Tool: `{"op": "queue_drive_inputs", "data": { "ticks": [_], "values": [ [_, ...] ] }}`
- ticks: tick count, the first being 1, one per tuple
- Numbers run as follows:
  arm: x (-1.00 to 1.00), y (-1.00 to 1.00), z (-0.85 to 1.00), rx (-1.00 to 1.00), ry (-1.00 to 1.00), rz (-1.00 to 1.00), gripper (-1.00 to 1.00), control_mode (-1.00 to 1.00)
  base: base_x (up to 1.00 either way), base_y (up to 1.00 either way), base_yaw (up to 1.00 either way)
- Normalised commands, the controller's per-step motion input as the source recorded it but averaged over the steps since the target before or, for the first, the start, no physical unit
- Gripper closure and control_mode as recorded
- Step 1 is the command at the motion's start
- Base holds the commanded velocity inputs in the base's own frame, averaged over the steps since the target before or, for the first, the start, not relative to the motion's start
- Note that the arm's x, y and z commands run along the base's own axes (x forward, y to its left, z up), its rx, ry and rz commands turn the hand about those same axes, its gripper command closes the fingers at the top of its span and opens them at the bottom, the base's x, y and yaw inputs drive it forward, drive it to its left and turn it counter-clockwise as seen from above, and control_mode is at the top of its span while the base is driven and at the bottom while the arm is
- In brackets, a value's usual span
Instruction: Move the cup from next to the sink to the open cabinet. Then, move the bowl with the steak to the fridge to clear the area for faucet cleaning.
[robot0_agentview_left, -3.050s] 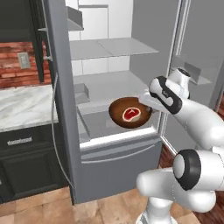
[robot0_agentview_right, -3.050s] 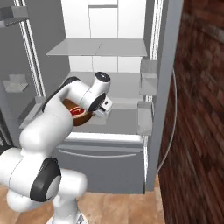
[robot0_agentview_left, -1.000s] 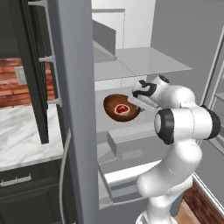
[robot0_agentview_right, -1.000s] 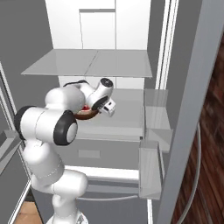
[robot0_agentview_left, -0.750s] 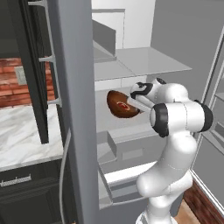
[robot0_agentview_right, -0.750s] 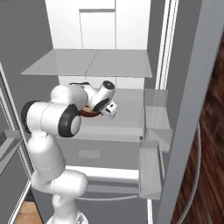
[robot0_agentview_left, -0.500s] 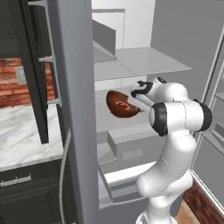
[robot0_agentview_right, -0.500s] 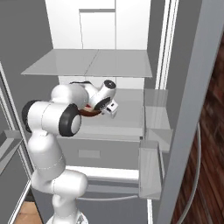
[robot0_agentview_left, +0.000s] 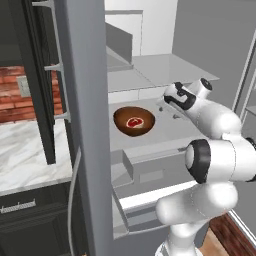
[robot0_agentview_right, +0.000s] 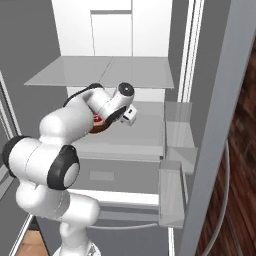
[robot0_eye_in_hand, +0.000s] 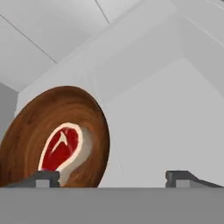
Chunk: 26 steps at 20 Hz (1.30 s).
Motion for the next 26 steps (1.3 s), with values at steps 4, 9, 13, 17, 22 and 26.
{"op": "queue_drive_inputs", "data": {
  "ticks": [4,9,13,17,22,26],
  "values": [
    [-1.0,-0.18,0.98,0.0,-0.17,-0.02,-1.0,-1.0,0.0,0.0,0.0],
    [-1.0,-0.02,0.99,0.0,-0.14,-0.02,-1.0,-1.0,0.0,0.0,0.0],
    [-1.0,0.0,1.0,0.01,-0.04,-0.03,-1.0,-1.0,0.0,0.0,0.0],
    [0.0,0.0,0.0,0.0,0.0,0.0,-1.0,1.0,-1.0,0.0,-0.02],
    [0.0,0.0,0.0,0.0,0.0,0.0,-1.0,1.0,-1.0,-0.03,0.02],
    [0.0,0.0,0.0,0.0,0.0,0.0,-1.0,1.0,-1.0,0.0,0.25]
  ]
}}
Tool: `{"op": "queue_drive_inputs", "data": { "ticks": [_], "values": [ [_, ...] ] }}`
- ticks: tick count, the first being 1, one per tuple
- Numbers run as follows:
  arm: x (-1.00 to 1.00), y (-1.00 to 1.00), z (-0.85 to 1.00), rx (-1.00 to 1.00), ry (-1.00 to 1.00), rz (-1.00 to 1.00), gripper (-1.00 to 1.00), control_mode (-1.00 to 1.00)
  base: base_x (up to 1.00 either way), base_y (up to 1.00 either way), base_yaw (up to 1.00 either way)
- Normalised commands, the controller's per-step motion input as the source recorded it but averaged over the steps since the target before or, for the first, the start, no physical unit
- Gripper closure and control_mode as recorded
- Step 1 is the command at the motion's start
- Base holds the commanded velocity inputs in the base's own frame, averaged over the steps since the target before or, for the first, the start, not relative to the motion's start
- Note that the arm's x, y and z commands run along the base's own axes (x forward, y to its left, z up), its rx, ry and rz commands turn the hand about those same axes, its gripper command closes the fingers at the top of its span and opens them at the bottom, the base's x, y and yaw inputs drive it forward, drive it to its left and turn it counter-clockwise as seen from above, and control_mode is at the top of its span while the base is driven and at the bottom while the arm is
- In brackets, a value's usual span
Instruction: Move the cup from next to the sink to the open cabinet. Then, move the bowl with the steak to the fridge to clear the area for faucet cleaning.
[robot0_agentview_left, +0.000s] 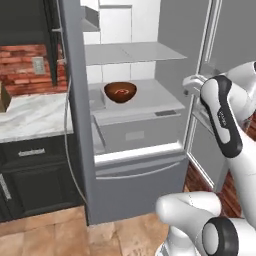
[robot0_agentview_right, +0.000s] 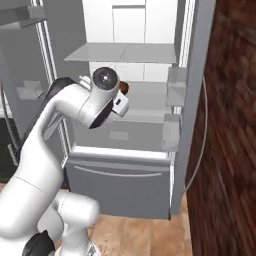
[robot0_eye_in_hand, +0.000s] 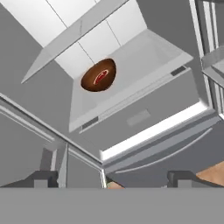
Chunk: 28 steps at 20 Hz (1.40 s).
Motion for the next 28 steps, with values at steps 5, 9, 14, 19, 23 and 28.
{"op": "queue_drive_inputs", "data": {
  "ticks": [5,9,14,19,23,28],
  "values": [
    [0.0,0.0,0.0,0.0,0.0,0.0,-1.0,1.0,-1.0,0.0,0.53],
    [0.0,0.0,0.0,0.0,0.0,0.0,-1.0,1.0,-0.76,0.02,0.68],
    [0.0,0.0,0.0,0.0,0.0,0.0,-1.0,1.0,-0.52,0.14,0.75],
    [0.0,0.0,0.0,0.0,0.0,0.0,-1.0,1.0,-0.07,0.19,0.73],
    [0.0,0.0,0.0,0.0,0.0,0.0,-1.0,1.0,0.83,0.24,0.49],
    [0.0,0.0,0.0,0.0,0.0,0.0,-1.0,1.0,1.0,0.0,0.12]
  ]
}}
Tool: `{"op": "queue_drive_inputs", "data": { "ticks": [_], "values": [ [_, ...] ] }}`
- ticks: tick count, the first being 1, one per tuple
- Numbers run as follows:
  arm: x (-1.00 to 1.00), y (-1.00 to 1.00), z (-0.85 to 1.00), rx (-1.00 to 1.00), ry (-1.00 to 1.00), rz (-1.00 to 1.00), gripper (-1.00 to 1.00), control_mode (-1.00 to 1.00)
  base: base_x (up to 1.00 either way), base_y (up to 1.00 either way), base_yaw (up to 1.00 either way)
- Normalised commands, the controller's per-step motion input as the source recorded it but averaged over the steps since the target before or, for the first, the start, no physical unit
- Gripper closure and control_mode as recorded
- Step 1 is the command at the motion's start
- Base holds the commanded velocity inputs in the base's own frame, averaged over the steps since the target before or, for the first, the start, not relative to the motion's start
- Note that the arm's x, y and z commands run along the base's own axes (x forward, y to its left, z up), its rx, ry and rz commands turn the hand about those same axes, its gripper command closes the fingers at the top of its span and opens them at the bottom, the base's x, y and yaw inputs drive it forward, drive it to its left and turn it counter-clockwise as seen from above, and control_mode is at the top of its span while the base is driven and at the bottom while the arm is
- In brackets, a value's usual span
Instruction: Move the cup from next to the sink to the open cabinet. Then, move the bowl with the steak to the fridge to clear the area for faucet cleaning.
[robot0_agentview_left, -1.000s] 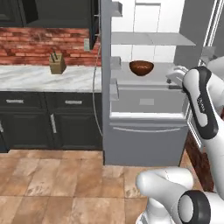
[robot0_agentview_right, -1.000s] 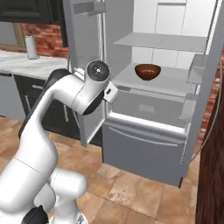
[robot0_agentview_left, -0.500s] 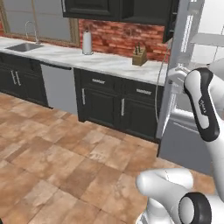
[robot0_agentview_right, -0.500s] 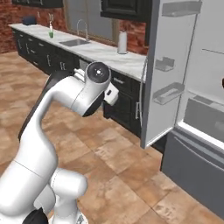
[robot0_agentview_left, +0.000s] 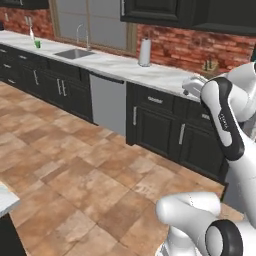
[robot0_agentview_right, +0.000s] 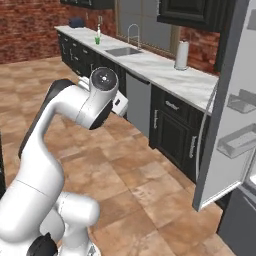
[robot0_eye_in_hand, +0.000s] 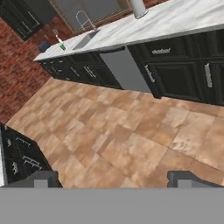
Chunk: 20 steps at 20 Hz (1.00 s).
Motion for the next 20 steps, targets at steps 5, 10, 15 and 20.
{"op": "queue_drive_inputs", "data": {
  "ticks": [5,10,15,20],
  "values": [
    [0.0,0.0,0.0,0.0,0.0,0.0,-1.0,1.0,1.0,0.0,0.0],
    [0.0,0.0,0.0,0.0,0.0,0.0,-1.0,1.0,1.0,0.0,0.05],
    [0.0,0.0,0.0,0.0,0.0,0.0,-1.0,1.0,1.0,0.0,0.22],
    [0.0,0.0,0.0,0.0,0.0,0.0,-1.0,1.0,1.0,0.0,0.12]
  ]
}}
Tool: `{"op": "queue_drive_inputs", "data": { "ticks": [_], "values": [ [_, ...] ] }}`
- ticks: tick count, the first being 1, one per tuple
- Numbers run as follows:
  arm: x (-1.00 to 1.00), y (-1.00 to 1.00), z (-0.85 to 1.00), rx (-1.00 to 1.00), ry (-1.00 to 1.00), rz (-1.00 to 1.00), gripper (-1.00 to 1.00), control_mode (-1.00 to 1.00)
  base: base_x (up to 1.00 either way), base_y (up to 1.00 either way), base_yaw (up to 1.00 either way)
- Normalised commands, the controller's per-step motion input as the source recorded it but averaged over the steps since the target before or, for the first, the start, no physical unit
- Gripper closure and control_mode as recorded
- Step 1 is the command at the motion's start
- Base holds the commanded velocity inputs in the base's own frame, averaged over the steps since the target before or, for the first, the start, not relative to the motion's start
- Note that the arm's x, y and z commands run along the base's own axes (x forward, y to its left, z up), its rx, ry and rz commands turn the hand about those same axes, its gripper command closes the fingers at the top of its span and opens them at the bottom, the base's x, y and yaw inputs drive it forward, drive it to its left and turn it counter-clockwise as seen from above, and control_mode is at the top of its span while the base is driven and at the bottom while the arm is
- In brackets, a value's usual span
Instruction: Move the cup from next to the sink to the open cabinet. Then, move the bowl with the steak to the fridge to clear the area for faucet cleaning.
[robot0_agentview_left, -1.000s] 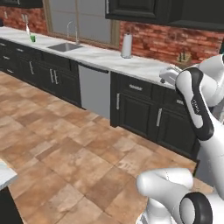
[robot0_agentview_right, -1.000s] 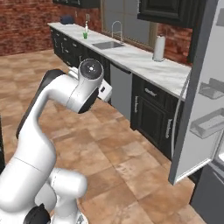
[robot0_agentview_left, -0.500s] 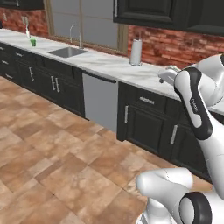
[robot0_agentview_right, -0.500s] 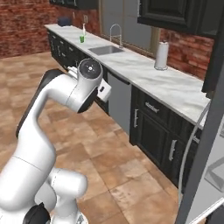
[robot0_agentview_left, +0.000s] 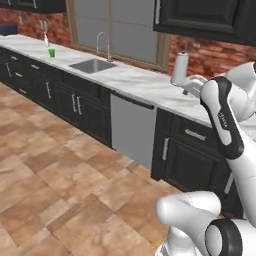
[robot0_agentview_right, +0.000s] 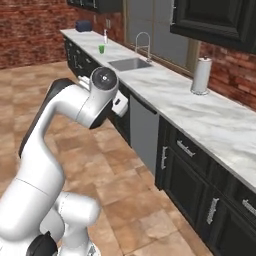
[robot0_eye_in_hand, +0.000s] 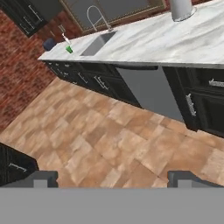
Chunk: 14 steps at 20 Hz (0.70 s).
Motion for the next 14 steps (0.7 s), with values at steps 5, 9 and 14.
{"op": "queue_drive_inputs", "data": {
  "ticks": [5,9,14],
  "values": [
    [0.0,0.0,0.0,0.0,0.0,0.0,-1.0,1.0,1.0,0.04,-0.02],
    [0.0,0.0,0.0,0.0,0.0,0.0,-1.0,1.0,1.0,0.33,-0.07],
    [0.0,0.0,0.0,0.0,0.0,0.0,-1.0,1.0,1.0,0.71,-0.24]
  ]
}}
